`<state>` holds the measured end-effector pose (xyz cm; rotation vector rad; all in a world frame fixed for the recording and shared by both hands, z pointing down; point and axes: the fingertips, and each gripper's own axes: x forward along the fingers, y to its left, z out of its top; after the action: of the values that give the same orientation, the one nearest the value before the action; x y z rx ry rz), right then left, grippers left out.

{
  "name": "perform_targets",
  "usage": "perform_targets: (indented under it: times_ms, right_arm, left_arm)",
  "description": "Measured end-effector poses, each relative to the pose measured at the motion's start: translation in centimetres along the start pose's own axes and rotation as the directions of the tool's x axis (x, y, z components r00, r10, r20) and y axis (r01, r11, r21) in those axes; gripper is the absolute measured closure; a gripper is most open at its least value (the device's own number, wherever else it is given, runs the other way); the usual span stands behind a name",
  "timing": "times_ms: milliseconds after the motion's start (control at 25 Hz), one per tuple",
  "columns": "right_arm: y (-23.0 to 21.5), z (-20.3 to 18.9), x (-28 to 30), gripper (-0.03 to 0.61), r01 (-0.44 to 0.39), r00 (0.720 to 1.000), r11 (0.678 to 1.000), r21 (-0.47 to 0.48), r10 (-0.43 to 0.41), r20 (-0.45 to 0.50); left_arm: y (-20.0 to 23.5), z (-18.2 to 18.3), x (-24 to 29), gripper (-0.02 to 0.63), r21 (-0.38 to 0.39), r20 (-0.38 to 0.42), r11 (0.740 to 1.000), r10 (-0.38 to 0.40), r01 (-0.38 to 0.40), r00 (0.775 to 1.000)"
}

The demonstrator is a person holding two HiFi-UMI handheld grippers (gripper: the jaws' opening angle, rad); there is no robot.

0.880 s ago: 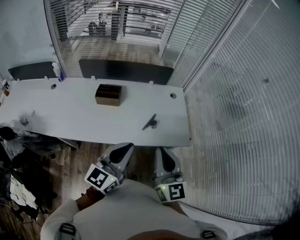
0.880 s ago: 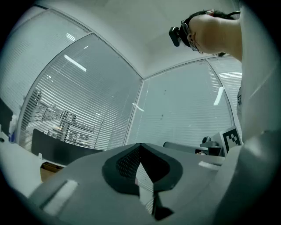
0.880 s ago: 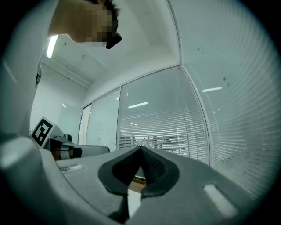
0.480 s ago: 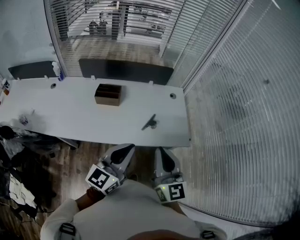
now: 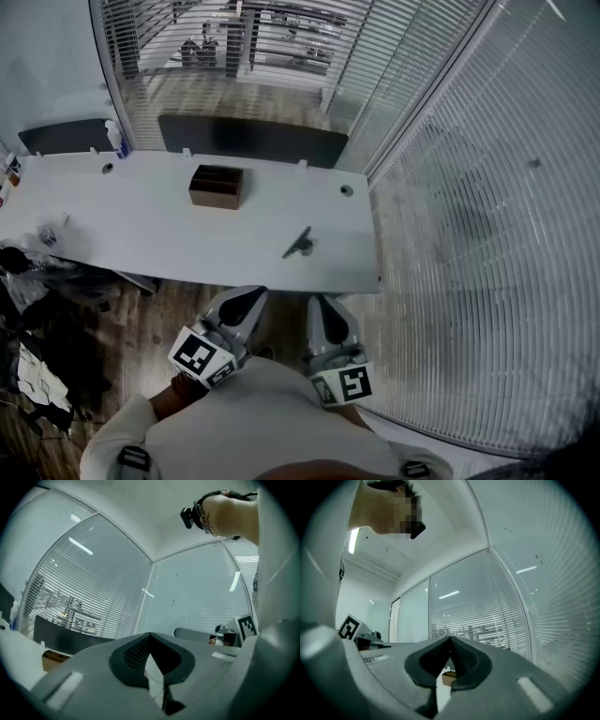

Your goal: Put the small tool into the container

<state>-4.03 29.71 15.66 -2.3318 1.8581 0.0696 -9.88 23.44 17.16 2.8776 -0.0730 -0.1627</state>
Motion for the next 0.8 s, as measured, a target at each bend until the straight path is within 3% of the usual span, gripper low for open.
perform_targets:
  times_ms: [800]
  right_arm:
    - [-4.0,0.2,-4.1,0.578,-0.015,1.0,0.999,0.034,0.015,0.008]
  left_arm:
    - [-5.0,-2.3,2.9,0.611,0.0,-0.035,1.0,-0.015,0.015,0.999]
